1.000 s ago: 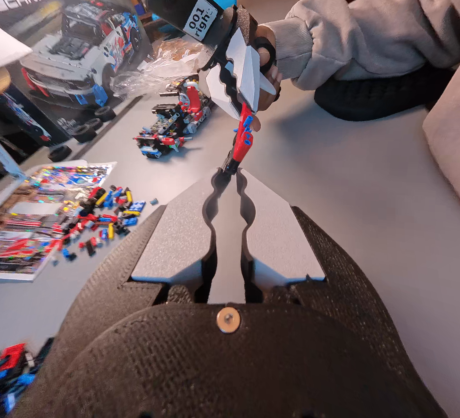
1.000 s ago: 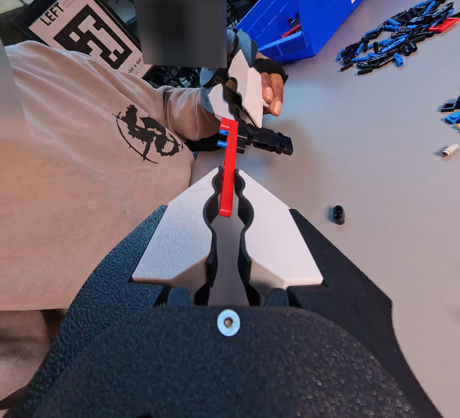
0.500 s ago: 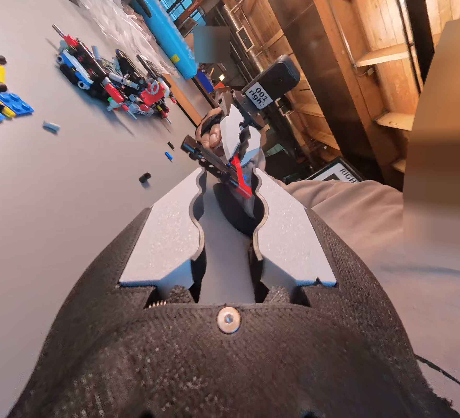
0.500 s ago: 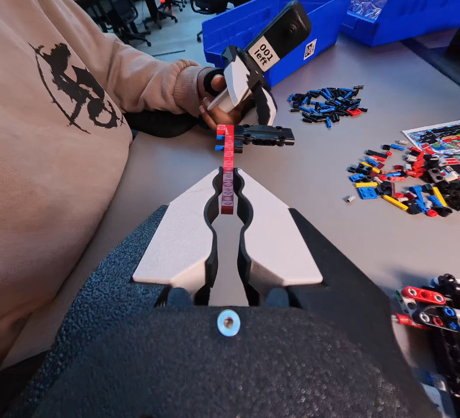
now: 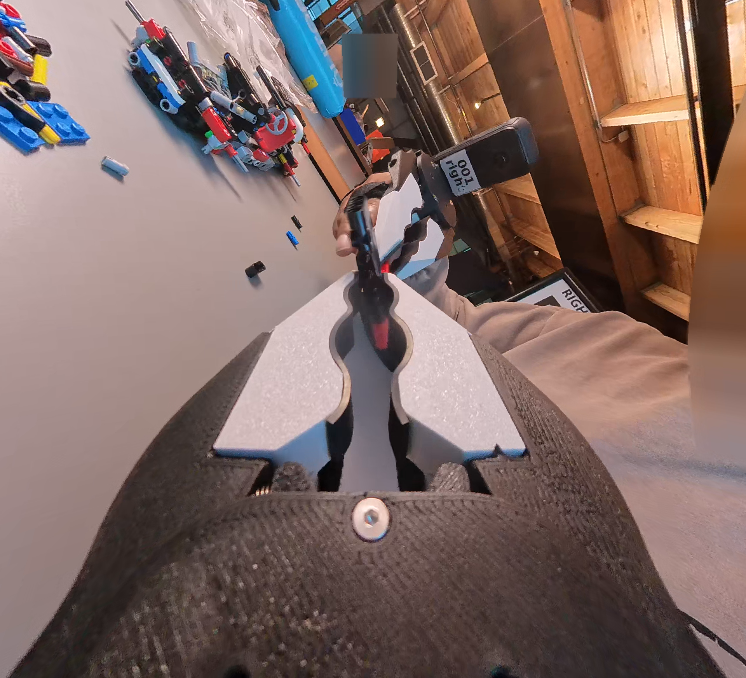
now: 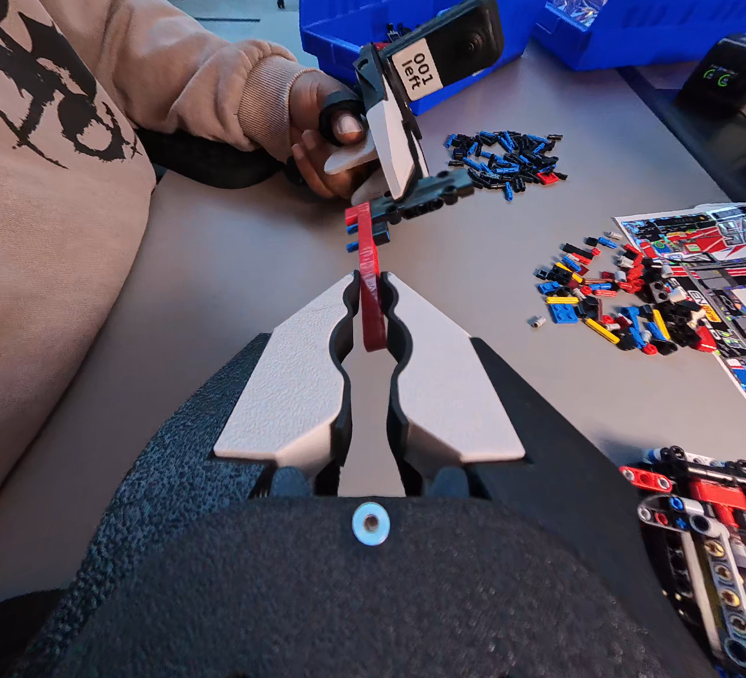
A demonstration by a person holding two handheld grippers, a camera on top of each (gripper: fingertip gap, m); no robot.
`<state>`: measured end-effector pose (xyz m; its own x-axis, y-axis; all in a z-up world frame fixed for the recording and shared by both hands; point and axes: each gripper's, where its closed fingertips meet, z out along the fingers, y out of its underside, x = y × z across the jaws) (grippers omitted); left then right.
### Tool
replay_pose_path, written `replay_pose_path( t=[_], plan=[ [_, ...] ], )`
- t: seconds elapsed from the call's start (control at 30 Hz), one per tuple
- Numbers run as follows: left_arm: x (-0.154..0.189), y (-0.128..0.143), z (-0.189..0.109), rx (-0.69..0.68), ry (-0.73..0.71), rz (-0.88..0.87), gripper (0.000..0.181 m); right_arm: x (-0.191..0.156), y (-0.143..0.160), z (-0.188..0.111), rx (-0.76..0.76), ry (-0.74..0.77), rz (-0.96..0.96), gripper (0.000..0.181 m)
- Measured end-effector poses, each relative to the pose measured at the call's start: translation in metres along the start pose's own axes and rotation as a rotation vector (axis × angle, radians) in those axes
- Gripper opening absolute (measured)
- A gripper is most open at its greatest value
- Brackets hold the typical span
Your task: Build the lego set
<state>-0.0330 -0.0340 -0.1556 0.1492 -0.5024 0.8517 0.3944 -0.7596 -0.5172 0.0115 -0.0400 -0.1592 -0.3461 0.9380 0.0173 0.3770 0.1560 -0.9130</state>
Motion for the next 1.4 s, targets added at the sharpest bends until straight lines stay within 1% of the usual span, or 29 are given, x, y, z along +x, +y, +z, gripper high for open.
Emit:
replay_pose_path(
  t=[0.17,0.37,0.47,0.53,0.6,0.67,0.77,0.83,0.9,1.0,1.03,1.07,1.13,1.2,1.27,1.33,1.4],
  plan=[
    [-0.008,0.002,-0.003,-0.019,-0.064,-0.02,0.004,0.007,0.016,0.009,-0.095,0.068,-0.058,0.008],
    [-0.014,0.003,-0.006,-0.019,-0.076,-0.088,0.005,0.008,0.023,0.017,-0.202,0.146,-0.217,0.006],
    [-0.017,0.004,-0.006,-0.019,-0.083,-0.088,0.005,0.004,0.028,0.021,-0.262,0.154,-0.266,0.005],
    [-0.016,0.002,-0.005,-0.027,-0.109,0.002,0.007,0.004,0.031,0.019,-0.288,0.146,-0.256,0.005],
    [-0.019,-0.005,-0.009,-0.023,-0.201,0.161,0.024,0.005,0.036,0.014,-0.308,0.136,-0.23,0.005],
    [-0.023,-0.018,-0.018,0.008,-0.303,0.313,0.034,0.001,0.046,0.012,-0.347,0.096,-0.193,0.005],
    [-0.023,-0.03,-0.028,0.03,-0.397,0.472,0.036,-0.009,0.057,0.02,-0.406,0.046,-0.184,0.005],
    [-0.026,-0.03,-0.029,0.017,-0.429,0.514,0.036,-0.016,0.065,0.029,-0.458,0.021,-0.206,0.005],
    [-0.029,-0.028,-0.028,0.004,-0.441,0.52,0.035,-0.019,0.072,0.036,-0.514,0.018,-0.226,0.005],
    [-0.033,-0.023,-0.026,-0.022,-0.451,0.515,0.033,-0.021,0.071,0.04,-0.524,0.018,-0.234,0.005],
    [-0.033,-0.023,-0.026,-0.023,-0.449,0.52,0.033,-0.021,0.069,0.039,-0.516,0.023,-0.233,0.009],
    [-0.032,-0.023,-0.026,-0.025,-0.449,0.525,0.033,-0.021,0.065,0.036,-0.493,0.014,-0.218,0.018],
    [-0.031,-0.022,-0.026,-0.032,-0.453,0.535,0.033,-0.014,0.054,0.019,-0.455,0.026,-0.148,0.03],
    [-0.029,-0.02,-0.024,-0.048,-0.449,0.552,0.03,0.004,0.037,-0.006,-0.372,0.093,-0.088,0.029],
    [-0.028,-0.018,-0.022,-0.063,-0.456,0.592,0.029,0.026,0.022,-0.031,-0.279,0.192,-0.044,0.019],
    [-0.029,-0.016,-0.02,-0.08,-0.477,0.645,0.03,0.042,0.021,-0.047,-0.232,0.271,0.003,0.018],
    [-0.03,-0.016,-0.019,-0.092,-0.501,0.711,0.031,0.048,0.032,-0.044,-0.237,0.293,0.061,0.018]
  ],
)
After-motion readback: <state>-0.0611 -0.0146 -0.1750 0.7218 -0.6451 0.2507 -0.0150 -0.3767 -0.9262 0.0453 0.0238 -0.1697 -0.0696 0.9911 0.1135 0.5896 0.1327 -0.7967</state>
